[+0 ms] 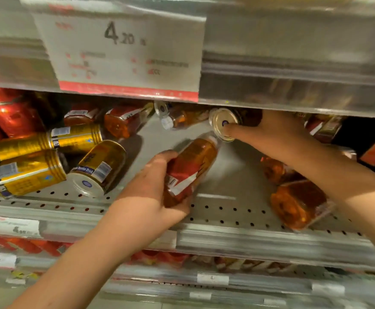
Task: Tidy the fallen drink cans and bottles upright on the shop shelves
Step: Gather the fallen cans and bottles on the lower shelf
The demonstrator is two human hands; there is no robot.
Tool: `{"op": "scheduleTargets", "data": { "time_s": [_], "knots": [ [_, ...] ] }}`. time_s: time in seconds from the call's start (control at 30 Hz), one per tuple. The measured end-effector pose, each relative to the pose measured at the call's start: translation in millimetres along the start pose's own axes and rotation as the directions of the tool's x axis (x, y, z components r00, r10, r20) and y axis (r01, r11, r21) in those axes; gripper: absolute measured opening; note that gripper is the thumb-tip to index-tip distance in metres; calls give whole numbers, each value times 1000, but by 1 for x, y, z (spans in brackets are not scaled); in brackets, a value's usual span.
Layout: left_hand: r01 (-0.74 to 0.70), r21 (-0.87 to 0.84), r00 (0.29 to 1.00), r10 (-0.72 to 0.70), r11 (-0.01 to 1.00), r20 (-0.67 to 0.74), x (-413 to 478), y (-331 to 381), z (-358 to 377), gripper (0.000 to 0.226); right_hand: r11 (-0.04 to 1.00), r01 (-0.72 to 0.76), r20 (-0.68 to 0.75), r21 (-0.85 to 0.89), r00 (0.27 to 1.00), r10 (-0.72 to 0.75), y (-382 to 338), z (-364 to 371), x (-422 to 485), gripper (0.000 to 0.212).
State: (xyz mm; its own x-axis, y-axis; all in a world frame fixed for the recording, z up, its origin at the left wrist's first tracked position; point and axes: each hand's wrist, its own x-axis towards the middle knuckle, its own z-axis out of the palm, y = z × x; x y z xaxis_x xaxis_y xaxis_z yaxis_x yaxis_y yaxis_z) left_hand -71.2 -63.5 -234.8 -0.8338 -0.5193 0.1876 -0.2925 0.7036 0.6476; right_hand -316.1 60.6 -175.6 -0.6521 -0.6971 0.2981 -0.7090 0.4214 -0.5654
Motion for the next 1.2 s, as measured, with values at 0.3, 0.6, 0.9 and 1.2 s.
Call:
{"op": "scheduleTargets", "data": {
  "time_s": [0.3, 0.6, 0.9, 1.2],
  "knots": [
    [-86, 21, 992, 83, 996, 99, 62, 34, 42, 77, 989, -132, -100, -73, 987, 124, 35, -35, -26, 75],
    [-11, -60, 999, 14, 998, 47, 83, 36, 17, 59, 999, -52, -25, -9, 998, 52, 32, -26, -17, 72],
    [-79, 592, 997, 61, 802, 52, 183, -9, 5, 76, 995, -96, -126, -27, 988, 92, 27, -2, -2, 94],
    [-33, 725, 996, -35, 688, 79, 182, 11, 4, 71, 992, -127, -132, -22, 984, 123, 22, -8, -18, 93]
  ]
}}
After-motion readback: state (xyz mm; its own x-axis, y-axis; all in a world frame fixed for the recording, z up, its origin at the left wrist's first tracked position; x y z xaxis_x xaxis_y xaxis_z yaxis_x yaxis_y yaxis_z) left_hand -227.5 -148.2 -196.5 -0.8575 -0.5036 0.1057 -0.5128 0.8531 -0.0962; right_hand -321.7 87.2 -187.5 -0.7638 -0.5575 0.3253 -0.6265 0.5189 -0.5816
